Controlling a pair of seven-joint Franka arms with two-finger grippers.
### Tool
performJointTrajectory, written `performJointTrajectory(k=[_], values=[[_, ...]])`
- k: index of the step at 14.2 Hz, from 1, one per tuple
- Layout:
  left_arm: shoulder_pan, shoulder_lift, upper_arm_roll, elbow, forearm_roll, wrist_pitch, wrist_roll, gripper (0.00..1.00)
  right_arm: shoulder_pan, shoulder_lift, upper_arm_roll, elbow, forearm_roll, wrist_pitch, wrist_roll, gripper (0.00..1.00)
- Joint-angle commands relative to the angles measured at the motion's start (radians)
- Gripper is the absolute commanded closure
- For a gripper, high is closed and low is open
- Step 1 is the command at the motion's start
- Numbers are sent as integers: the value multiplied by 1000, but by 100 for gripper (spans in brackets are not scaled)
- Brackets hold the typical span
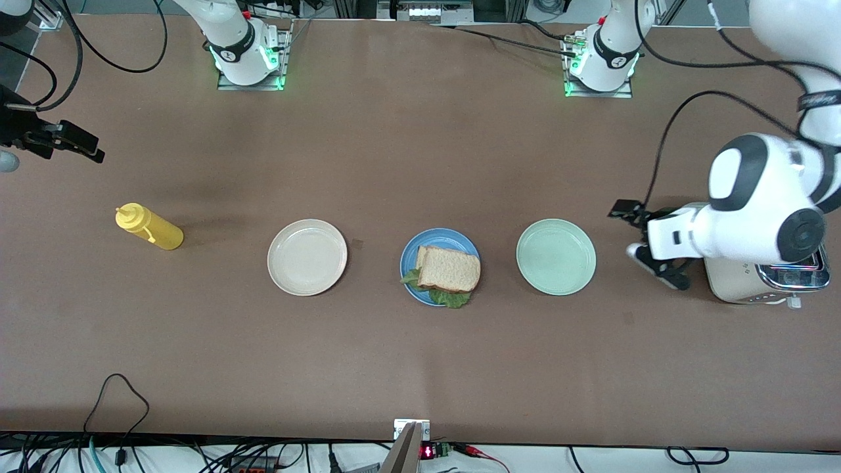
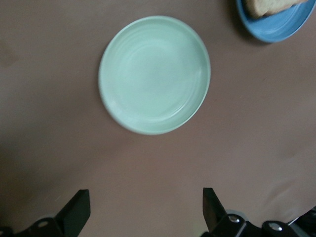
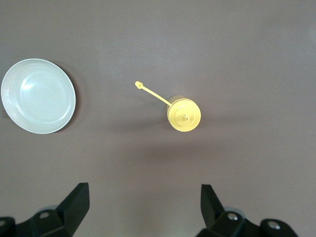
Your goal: Make sandwich in blue plate with both arms
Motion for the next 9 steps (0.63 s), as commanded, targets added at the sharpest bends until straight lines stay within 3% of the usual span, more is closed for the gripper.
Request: performJointTrajectory(k=[1,2,4,5,7,9], values=[[-21,-106,16,46,90,-90,-17,0,2,-9,5,-2,-15,0,1,0],[-30,-158,45,41,87,-88,-14,0,2,-9,7,-2,-15,0,4,0],[-161,-253,208,28,81,-87,-68,0,2,-9,7,-2,-15,-1,7,0],[-191,-292,246,21,78,-87,-172,0,2,-9,7,-2,-15,-3,7,0],[-214,-367,252,-9,83,-87,-451,0,3,-9,7,-2,-15,-3,7,0],[-214,-410,251,-25,77,-88,-479,0,2,-9,7,-2,-15,-3,7,0]])
